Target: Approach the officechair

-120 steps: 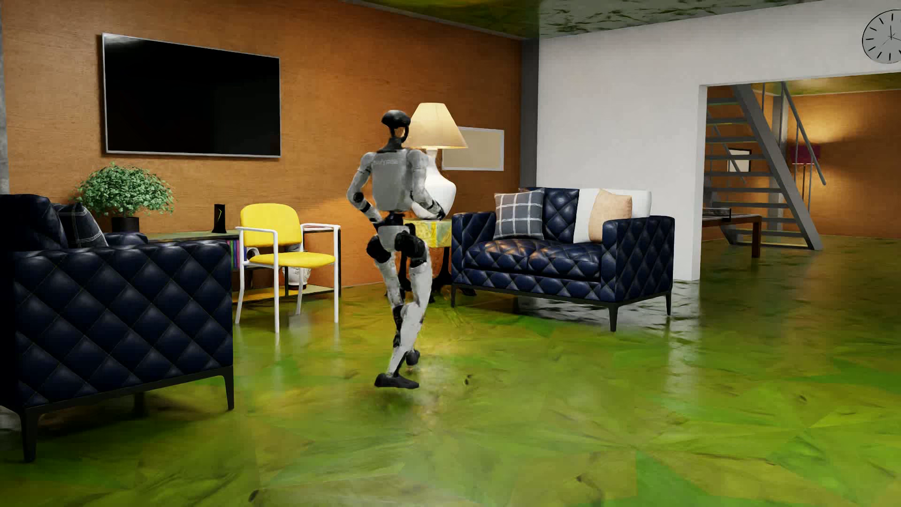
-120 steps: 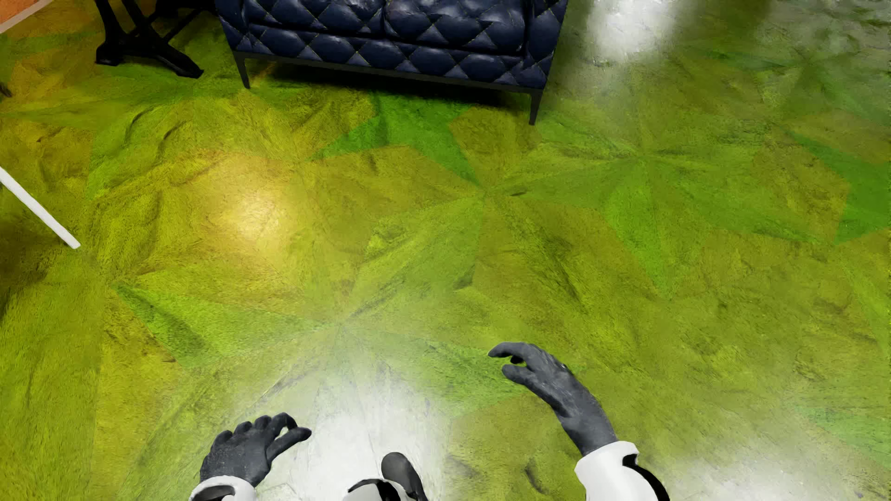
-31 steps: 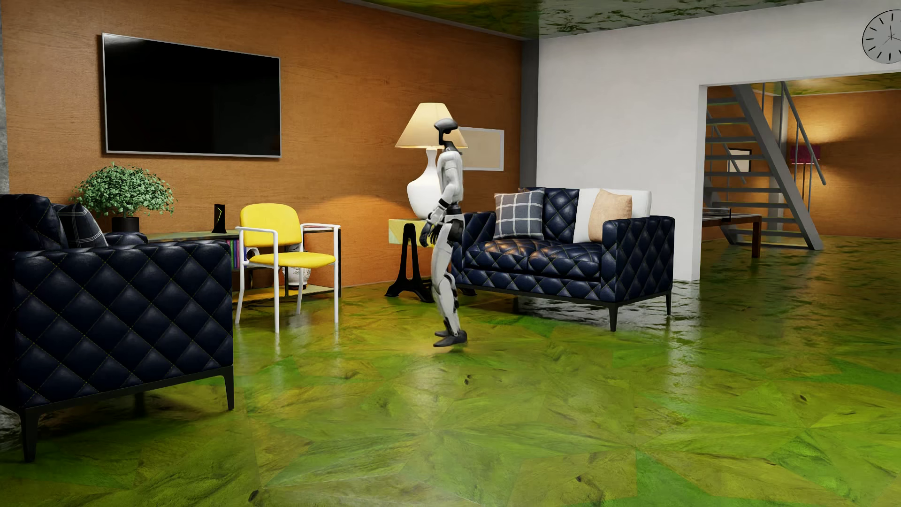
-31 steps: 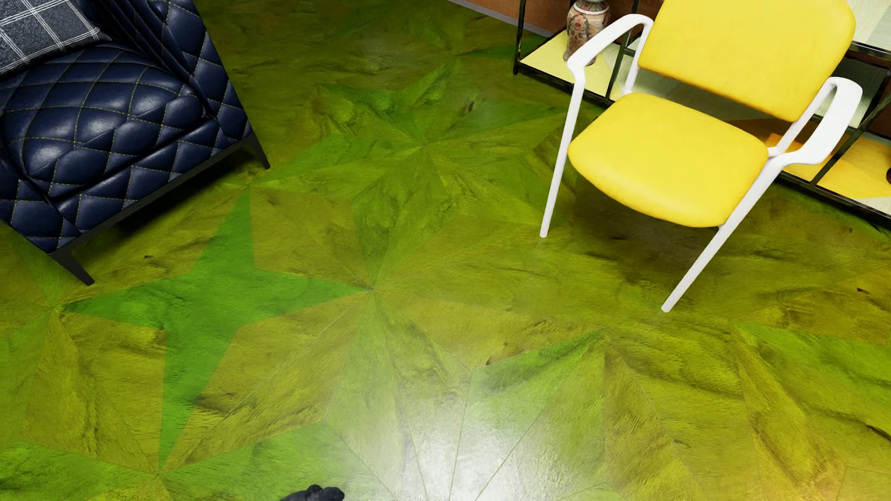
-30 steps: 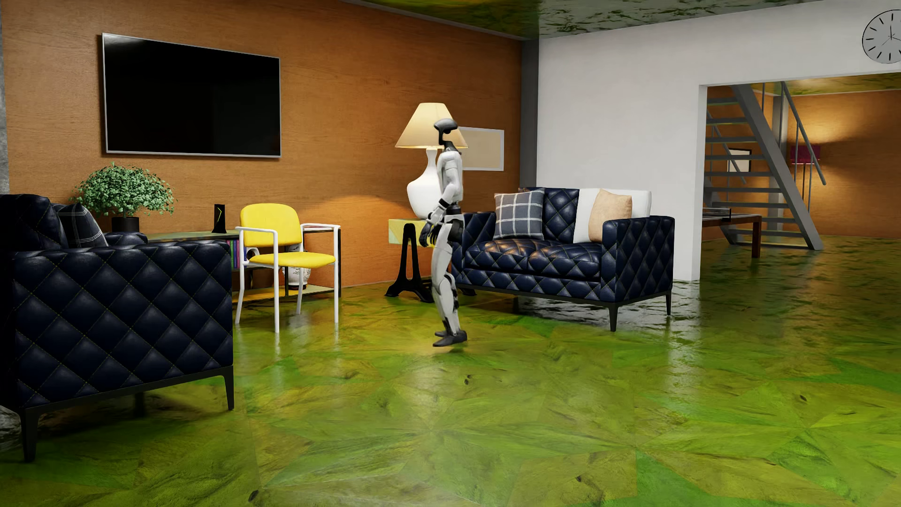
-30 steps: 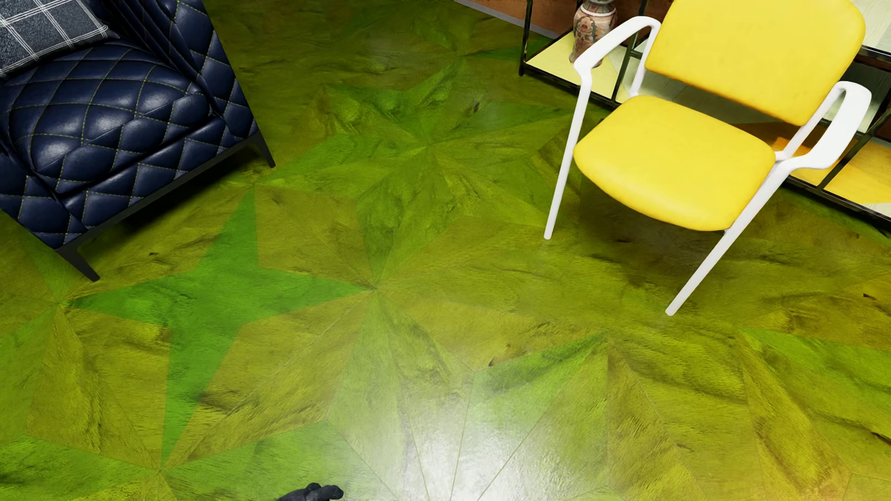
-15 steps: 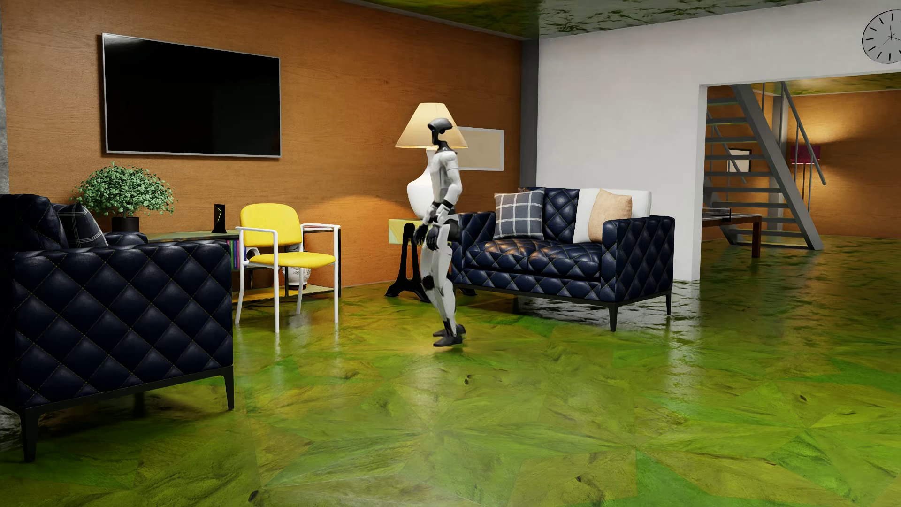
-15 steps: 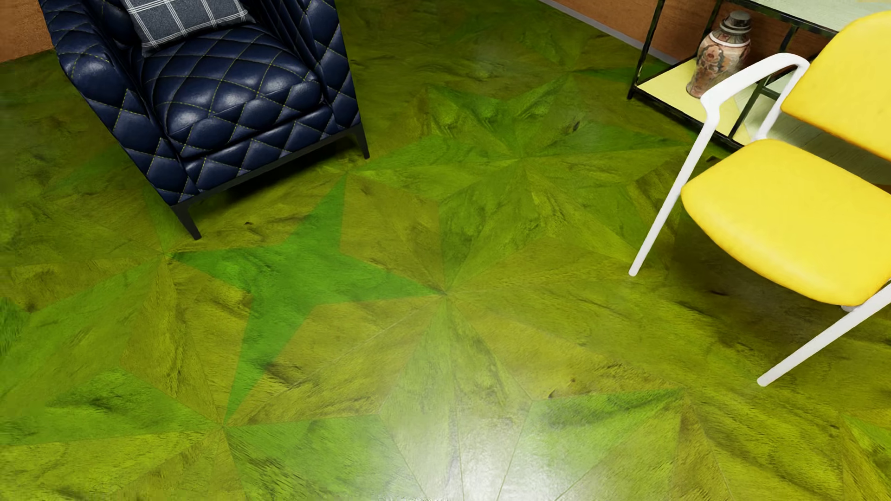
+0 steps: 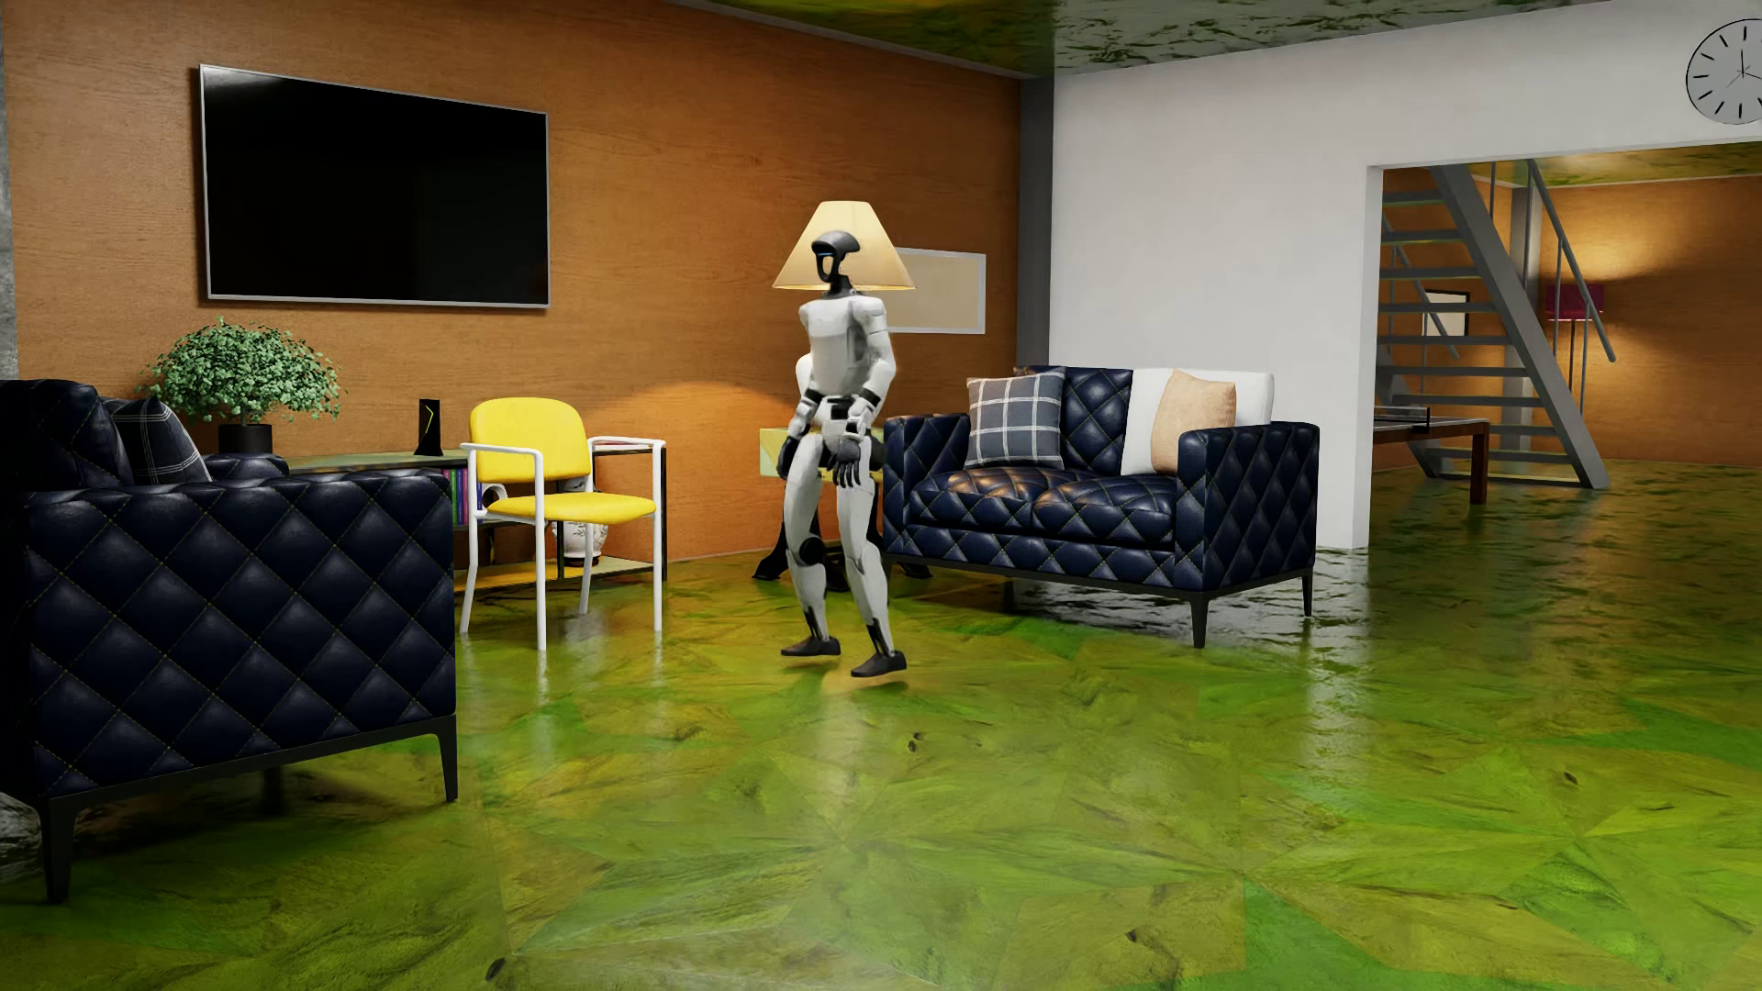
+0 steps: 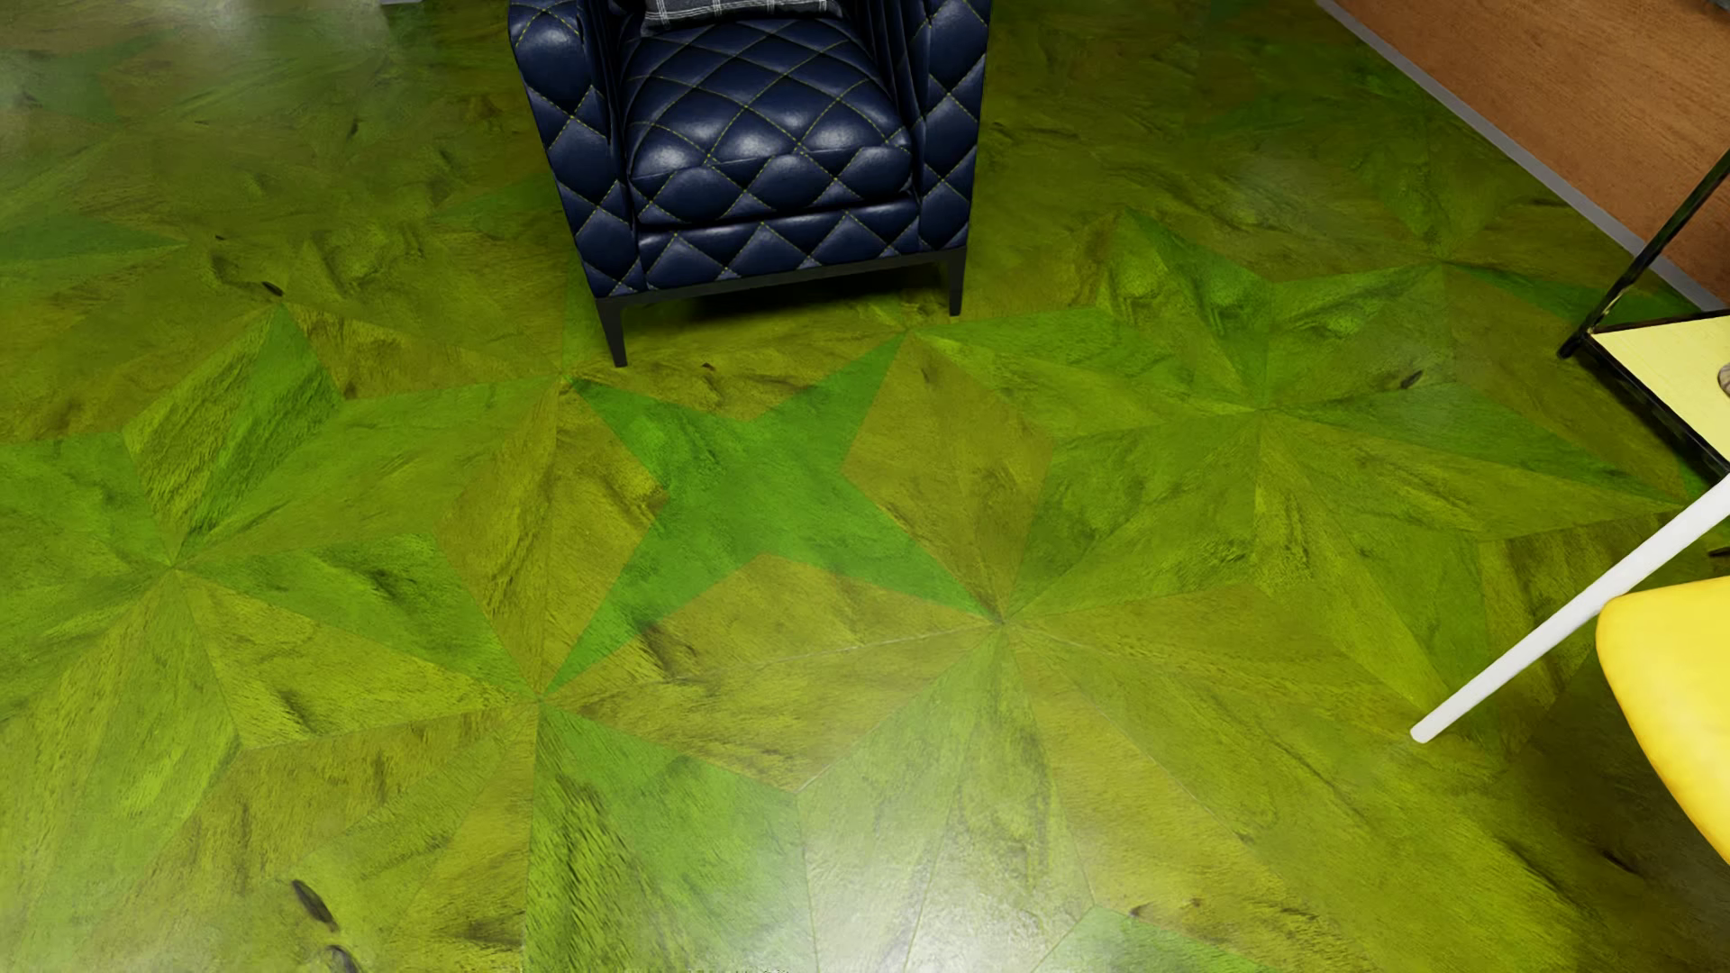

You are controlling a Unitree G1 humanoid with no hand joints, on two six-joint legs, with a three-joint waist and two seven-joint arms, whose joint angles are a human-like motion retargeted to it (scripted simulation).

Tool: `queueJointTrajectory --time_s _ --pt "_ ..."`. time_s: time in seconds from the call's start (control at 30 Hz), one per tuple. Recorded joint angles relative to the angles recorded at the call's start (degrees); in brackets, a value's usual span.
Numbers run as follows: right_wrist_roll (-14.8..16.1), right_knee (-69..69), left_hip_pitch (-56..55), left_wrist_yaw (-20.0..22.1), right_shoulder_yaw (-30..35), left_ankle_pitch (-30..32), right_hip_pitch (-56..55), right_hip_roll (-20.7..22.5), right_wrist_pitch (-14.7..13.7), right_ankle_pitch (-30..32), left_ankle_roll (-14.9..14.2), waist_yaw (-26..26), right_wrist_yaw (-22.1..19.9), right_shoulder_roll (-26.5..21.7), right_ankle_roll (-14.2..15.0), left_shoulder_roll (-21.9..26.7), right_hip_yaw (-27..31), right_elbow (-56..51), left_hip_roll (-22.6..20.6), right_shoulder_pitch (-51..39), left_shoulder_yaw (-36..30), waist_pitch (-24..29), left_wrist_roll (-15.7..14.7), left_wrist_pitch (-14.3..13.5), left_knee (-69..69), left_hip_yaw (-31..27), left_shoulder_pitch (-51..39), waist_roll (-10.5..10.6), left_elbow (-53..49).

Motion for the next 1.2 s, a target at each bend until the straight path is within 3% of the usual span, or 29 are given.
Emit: queueJointTrajectory --time_s 0.13,0.23,0.33,0.4,0.47,0.57,0.6,0.87,1.0,1.07,1.17,1.2 --pt "1.15 -1.34 -1.83 -0.82 -0.2 1.77 1.48 3.18 -0.36 -0.64 -1.89 0.34 -1.03 -1.3 -2.06 -0.13 -4.45 -1.37 2.96 -1.85 -0.47 0.04 -1.19 -0.04 1.01 -4.37 2.15 0.76 1.52" --pt "3.45 -0.9 -5.95 -1.98 -1.35 4.09 1.52 4.62 -0.43 -1.58 -1.37 0.32 -3.06 -1.49 -3.38 -0.22 -7.28 -3.62 5.04 -2.85 -0.93 0.37 -1.35 0.73 6.51 -4.03 3.12 1.12 3.06" --pt "3.97 -0.75 -11.71 -1.45 -0.95 7.9 1.66 5.43 -2.06 -2.35 -1.13 0.46 -3.1 -2.49 -4.15 -0.87 -9.98 -4.64 9.15 -3.14 2.17 0.7 -4.76 1.26 15.04 2.73 4.56 1.54 2.41" --pt "3.83 -0.8 -14.1 -0.49 -0.28 7.18 1.83 5.92 -2.5 -2.66 0.84 0.87 -2.92 -2.51 -4.45 -0.88 -11.28 -5.29 11.99 -3.59 3.7 0.79 -6.02 0.7 18.65 8.58 5.46 1.95 1.05" --pt "3.95 -1.03 -15.26 -0.01 0.24 4.02 2.36 6.2 -2.78 -2.88 2.19 1.46 -3.06 -1.94 -4.57 -0.66 -11.83 -5.68 10.43 -4.08 4.2 0.74 -5.7 0.55 18.75 9.47 6.13 2.17 -0.02" --pt "3.35 -2.22 -14.56 0.08 2.29 3.85 3.83 6.2 -3.38 -2.72 0.24 1.86 -2.22 -1.43 -4.54 -0.35 -11.73 -5.42 3.17 -4.54 3.73 0.34 -3.38 0.68 11.5 2.31 6.25 2.08 0.25" --pt "3.04 -2.97 -12.8 -0.04 3.03 6.1 4.48 6.01 -3.39 -2.47 3.27 1.8 -1.79 -1.38 -4.53 -0.59 -11.53 -5.16 1.57 -4.85 3.83 0.12 -2.98 0.68 8.25 1.58 6.41 2.02 0.3" --pt "2.86 2.34 -3.73 -1.11 2.59 4.11 3.96 2.23 -2.21 -2.22 4.28 1.07 -3.52 0.21 -2.24 -2.83 -5.93 -2.85 -0.62 -4.62 2.31 -0.26 -0.21 0.97 -0.42 9.42 5.01 1.08 0.07" --pt "3.48 3.73 -0.67 -0.64 1.34 2.76 2.98 2.04 -0.01 -1.69 4.72 0.73 -5.27 0.65 -1.57 -3.57 -2.27 -2.28 -0.14 -4.27 1.78 -0.35 0.8 0.47 -2.47 14.13 3.7 1.18 -1.67" --pt "4.11 7.37 -0.1 -0.74 -0.11 2.04 0.4 0.8 -0.31 -1.34 4.87 0.74 -5.74 0.39 -2.06 -3.47 -5.33 -2.46 0.68 -3.46 0.75 -0.32 1.12 -0.15 -2.69 17.0 2.51 1.31 -2.1" --pt "4.14 10.68 0.06 -0.68 -0.81 0.89 -1.22 -5.49 -1.48 -2.6 4.96 0.74 -5.41 -0.3 -6.0 -2.26 -23.94 -2.47 1.54 -2.7 -0.27 -0.42 1.23 -1.2 -1.87 21.93 1.61 0.54 -3.19" --pt "3.87 8.98 0.42 -0.29 -0.5 0.58 -0.53 -5.56 -1.85 -3.24 4.82 0.44 -5.0 -0.48 -6.99 -1.82 -26.0 -1.95 1.88 -2.59 0.56 -0.43 0.6 -1.09 -1.57 23.6 1.89 0.11 -3.5"
